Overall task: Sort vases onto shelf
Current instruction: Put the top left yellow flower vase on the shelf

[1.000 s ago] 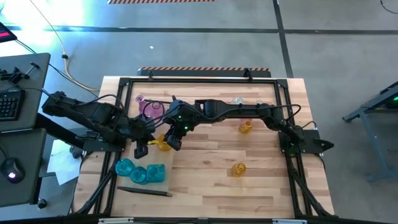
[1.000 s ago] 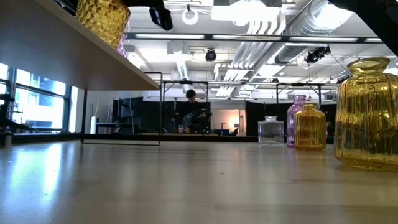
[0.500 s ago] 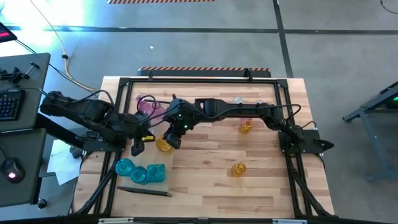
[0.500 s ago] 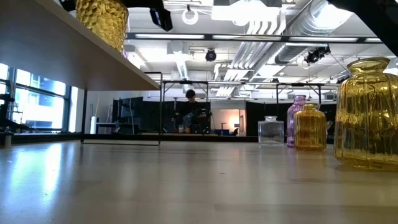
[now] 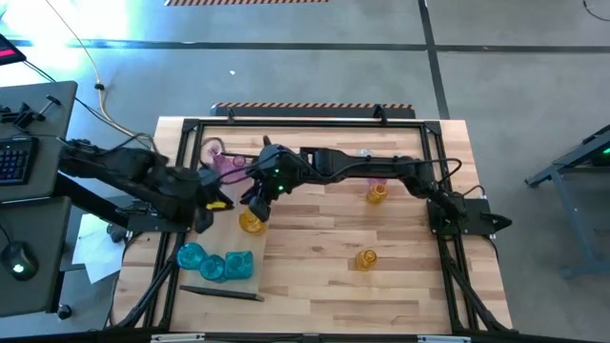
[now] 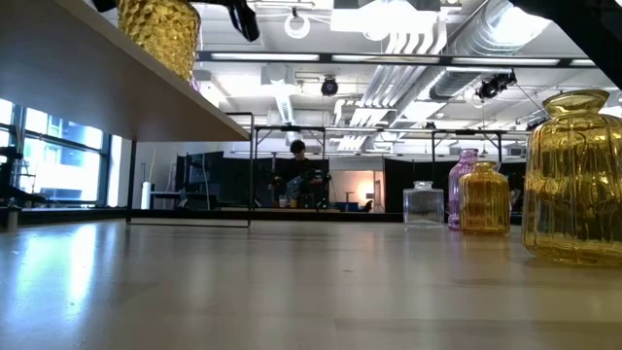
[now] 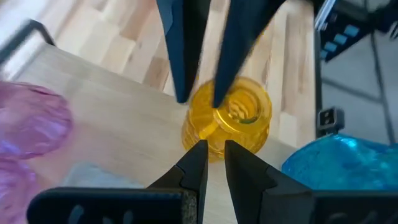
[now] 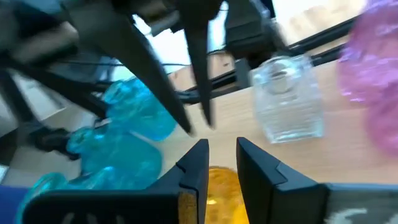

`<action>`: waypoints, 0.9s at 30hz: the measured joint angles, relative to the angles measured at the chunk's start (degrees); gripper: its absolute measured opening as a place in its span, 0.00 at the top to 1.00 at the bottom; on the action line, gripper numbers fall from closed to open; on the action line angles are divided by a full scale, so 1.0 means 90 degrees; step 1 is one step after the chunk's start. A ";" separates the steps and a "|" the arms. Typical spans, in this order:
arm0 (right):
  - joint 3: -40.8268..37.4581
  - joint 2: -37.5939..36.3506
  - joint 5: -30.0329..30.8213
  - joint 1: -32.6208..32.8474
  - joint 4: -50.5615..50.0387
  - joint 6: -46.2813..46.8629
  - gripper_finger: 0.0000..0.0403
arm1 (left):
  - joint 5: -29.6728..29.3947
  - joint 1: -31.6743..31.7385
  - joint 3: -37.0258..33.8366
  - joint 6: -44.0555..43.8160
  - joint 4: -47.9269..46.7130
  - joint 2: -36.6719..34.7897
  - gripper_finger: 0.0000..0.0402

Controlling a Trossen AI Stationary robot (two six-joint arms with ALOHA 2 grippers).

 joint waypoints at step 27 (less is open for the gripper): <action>0.0002 -0.0459 0.0470 0.0617 -0.3373 0.1074 1.00 | -0.0662 0.0000 0.0000 0.0078 -0.0018 -0.1363 0.88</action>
